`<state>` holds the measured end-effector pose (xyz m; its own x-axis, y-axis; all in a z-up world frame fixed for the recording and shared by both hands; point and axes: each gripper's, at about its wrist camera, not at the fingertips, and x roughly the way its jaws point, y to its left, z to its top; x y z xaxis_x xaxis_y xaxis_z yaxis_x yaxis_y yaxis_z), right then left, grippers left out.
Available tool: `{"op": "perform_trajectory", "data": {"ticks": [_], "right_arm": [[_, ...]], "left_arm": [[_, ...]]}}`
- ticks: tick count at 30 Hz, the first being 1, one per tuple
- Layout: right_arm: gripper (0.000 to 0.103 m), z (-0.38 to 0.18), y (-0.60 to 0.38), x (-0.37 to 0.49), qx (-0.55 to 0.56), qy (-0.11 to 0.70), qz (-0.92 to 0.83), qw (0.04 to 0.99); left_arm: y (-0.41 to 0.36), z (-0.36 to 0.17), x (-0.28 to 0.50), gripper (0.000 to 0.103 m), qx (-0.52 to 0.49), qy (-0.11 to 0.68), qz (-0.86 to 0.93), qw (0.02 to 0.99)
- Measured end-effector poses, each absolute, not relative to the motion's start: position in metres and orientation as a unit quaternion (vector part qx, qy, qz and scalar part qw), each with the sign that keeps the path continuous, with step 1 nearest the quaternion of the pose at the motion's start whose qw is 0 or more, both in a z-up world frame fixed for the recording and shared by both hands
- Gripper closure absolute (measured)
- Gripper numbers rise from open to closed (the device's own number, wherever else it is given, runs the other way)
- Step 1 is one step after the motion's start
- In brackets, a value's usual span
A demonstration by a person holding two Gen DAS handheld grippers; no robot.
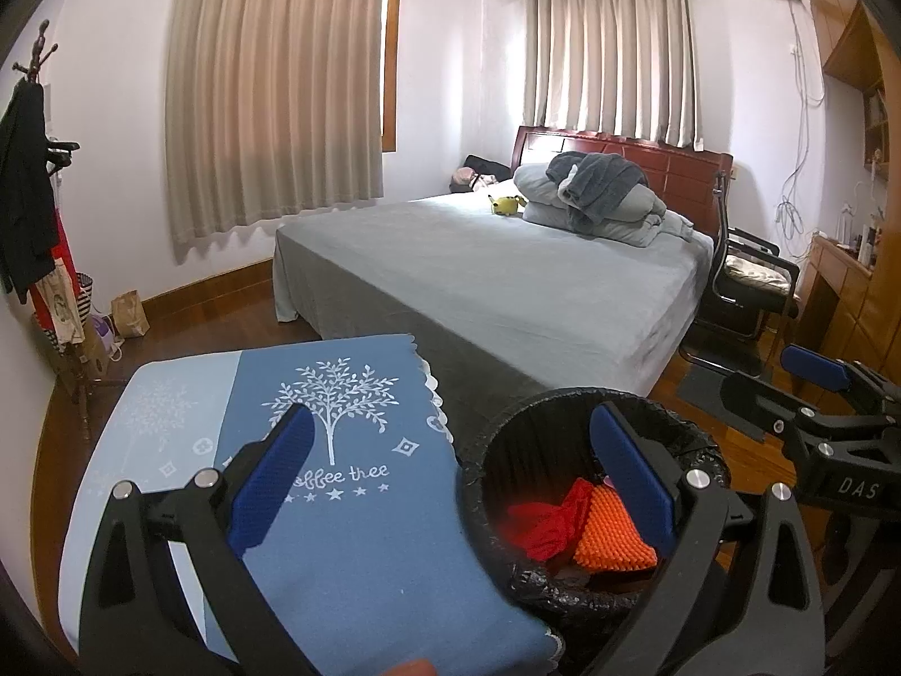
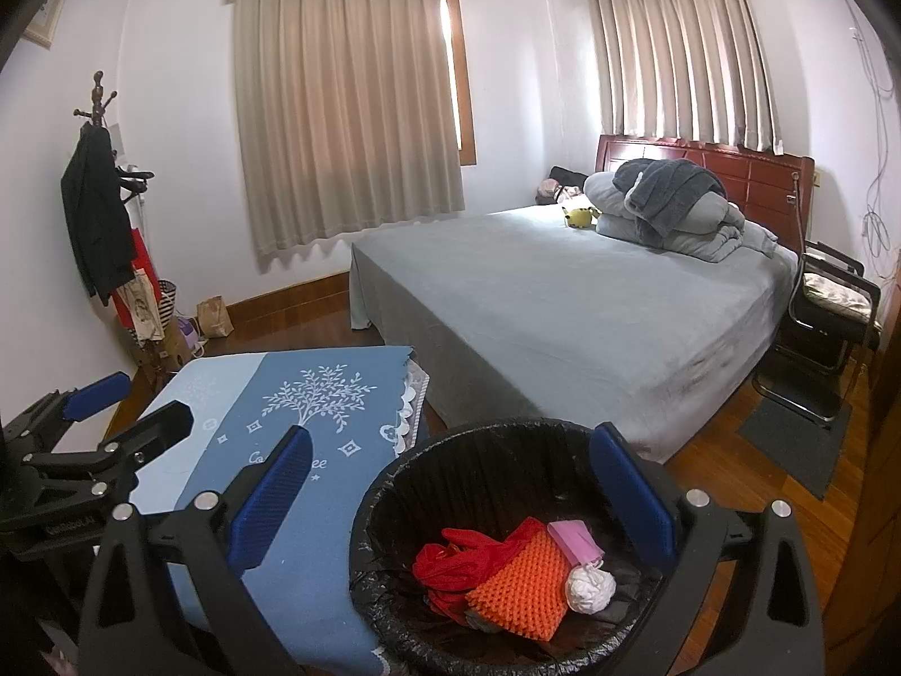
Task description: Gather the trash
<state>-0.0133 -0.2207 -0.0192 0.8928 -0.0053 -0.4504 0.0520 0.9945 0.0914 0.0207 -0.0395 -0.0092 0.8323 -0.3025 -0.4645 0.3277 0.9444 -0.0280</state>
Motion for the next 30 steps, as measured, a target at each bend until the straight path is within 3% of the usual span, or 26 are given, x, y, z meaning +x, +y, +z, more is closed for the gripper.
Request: {"op": "perform_trajectory", "data": {"ticks": [30], "right_arm": [[0.006,-0.0189,-0.2197,-0.0129,0.052,0.232,-0.014,0.971]], "left_arm": [[-0.0341,-0.0079,0.0240,0.007,0.026,0.238,-0.163,0.957]]}}
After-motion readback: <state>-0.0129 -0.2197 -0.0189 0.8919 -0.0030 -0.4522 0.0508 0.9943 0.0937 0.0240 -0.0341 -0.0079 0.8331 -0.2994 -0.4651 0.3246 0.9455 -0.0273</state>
